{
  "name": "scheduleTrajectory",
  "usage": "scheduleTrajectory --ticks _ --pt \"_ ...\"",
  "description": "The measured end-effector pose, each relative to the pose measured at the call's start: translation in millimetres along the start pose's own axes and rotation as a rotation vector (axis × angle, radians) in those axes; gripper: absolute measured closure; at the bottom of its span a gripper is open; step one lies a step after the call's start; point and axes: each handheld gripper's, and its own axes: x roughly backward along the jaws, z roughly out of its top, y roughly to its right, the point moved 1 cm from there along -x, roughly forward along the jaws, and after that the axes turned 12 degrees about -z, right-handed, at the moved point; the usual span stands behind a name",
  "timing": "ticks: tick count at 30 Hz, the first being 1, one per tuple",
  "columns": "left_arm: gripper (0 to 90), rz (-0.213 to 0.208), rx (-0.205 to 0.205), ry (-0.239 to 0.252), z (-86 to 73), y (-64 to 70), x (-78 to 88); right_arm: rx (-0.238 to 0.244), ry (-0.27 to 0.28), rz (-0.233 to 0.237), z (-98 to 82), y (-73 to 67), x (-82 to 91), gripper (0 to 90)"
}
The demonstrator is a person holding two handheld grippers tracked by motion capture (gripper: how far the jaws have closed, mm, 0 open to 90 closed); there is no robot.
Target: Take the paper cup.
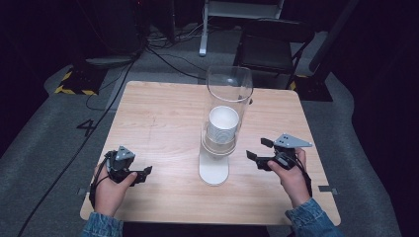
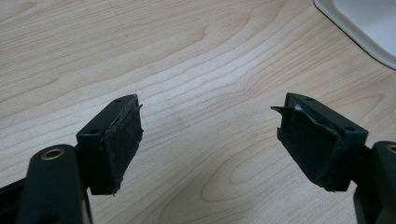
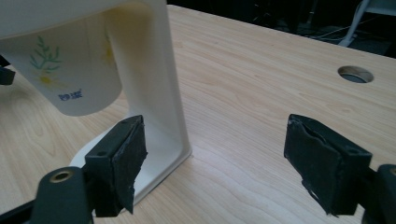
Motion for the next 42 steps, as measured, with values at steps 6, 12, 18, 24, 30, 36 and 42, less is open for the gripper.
scheduleTrajectory --ticks 6,12,18,24,30,36,42 --pt "21.6 -0.003 0.000 -0.004 -0.6 -0.6 -0.1 0.015 0.004 0.028 5.7 -11.7 -5.7 20.6" --pt "21.2 -0.005 0.002 -0.011 -1.2 0.1 -1.3 0.033 0.015 0.066 10.3 -25.1 -11.1 19.0" --pt "21.1 -0.005 -0.002 -0.011 -1.2 0.0 -1.4 0.041 0.027 0.135 13.2 -39.0 -16.9 16.2" --pt "20.9 -0.006 -0.006 -0.016 -1.5 0.2 -2.5 0.041 0.051 0.176 15.5 -53.3 -22.5 16.2" --pt "20.9 -0.009 -0.008 -0.016 -1.5 0.4 -3.0 0.035 0.059 0.188 18.2 -61.9 -28.1 17.1" --pt "20.9 -0.009 -0.012 -0.024 -1.6 0.6 -3.7 0.042 0.076 0.211 19.3 -74.6 -38.0 16.6" --pt "20.8 -0.008 -0.015 -0.027 -1.7 0.3 -3.7 0.033 0.098 0.213 19.5 -82.1 -46.2 18.0"
